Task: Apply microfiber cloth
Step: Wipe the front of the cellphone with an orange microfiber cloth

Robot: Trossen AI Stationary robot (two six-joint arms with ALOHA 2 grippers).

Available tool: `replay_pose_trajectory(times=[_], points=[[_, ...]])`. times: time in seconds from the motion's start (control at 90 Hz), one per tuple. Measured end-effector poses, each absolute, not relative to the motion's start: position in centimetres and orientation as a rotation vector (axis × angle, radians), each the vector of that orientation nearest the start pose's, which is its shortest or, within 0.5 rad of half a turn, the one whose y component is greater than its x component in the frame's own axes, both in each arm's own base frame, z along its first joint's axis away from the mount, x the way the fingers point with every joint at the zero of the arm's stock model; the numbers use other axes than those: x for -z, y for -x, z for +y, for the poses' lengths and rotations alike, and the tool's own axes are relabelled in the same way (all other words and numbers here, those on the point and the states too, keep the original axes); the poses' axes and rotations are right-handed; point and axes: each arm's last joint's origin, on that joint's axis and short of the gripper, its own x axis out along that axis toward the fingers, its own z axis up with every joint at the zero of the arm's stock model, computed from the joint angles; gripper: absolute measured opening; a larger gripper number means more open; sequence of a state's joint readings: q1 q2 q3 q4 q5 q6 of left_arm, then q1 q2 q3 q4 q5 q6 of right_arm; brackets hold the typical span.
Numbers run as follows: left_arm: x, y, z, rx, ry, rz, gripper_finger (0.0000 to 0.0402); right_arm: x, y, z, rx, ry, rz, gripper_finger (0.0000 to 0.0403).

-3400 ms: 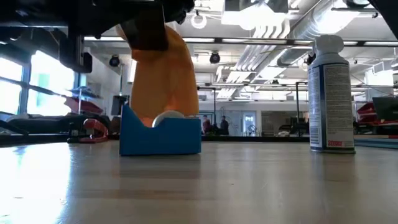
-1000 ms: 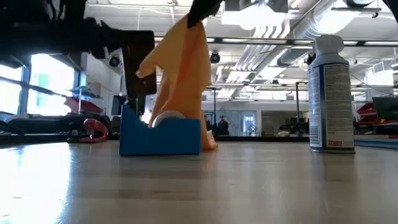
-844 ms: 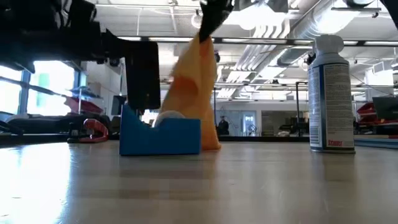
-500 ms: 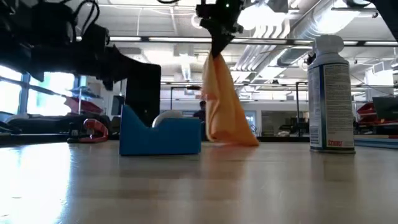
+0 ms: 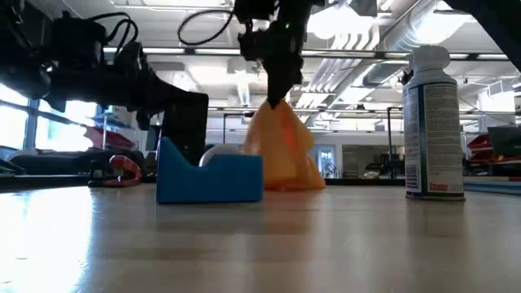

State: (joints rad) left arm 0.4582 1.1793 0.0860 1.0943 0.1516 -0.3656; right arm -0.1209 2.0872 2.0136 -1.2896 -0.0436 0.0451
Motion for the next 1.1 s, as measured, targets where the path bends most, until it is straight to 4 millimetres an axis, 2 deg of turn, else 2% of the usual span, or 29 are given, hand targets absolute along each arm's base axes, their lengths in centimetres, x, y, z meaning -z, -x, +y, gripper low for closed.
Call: replay_pose_trajectory(times=[0.122,0.256,0.344,0.411,0.478,0.544,0.733,0.889,1.011,1.1], points=[[-16.0,-16.1,8.7,-0.354,0.358,-0.075,0.0014,-28.0,-41.1,-1.3,-0.057,-0.178,1.438,0.0000],[-16.7,-16.1,9.8,-0.363,0.346,-0.104,0.0014,-28.5,-40.8,2.4,-0.239,-0.226,1.444,0.0000],[-17.2,-16.2,10.2,-0.372,0.337,-0.124,0.0014,-28.5,-40.3,4.5,-0.267,-0.217,1.475,0.0000],[-17.4,-16.2,10.3,-0.375,0.335,-0.129,0.0014,-28.4,-39.5,5.4,-0.215,-0.191,1.560,0.0000],[-17.4,-16.3,10.3,-0.375,0.334,-0.132,0.0014,-28.4,-38.5,5.8,-0.084,-0.126,1.652,0.0000],[-17.4,-16.3,10.3,-0.375,0.334,-0.131,0.0014,-28.4,-38.3,6.1,0.038,-0.072,1.640,0.0000],[-17.5,-16.3,10.3,-0.371,0.333,-0.132,0.0014,-28.9,-37.4,6.7,0.139,0.030,1.602,0.0000],[-17.5,-16.3,10.3,-0.370,0.331,-0.136,0.0014,-26.1,-37.5,6.9,0.156,0.107,1.628,0.0010],[-17.5,-16.3,10.2,-0.323,0.321,-0.128,0.0014,-22.6,-36.8,6.7,0.169,0.132,1.699,0.0041],[-17.5,-16.4,10.0,-0.287,0.303,-0.120,0.0014,-21.4,-36.6,6.1,0.234,0.127,1.706,0.0070]])
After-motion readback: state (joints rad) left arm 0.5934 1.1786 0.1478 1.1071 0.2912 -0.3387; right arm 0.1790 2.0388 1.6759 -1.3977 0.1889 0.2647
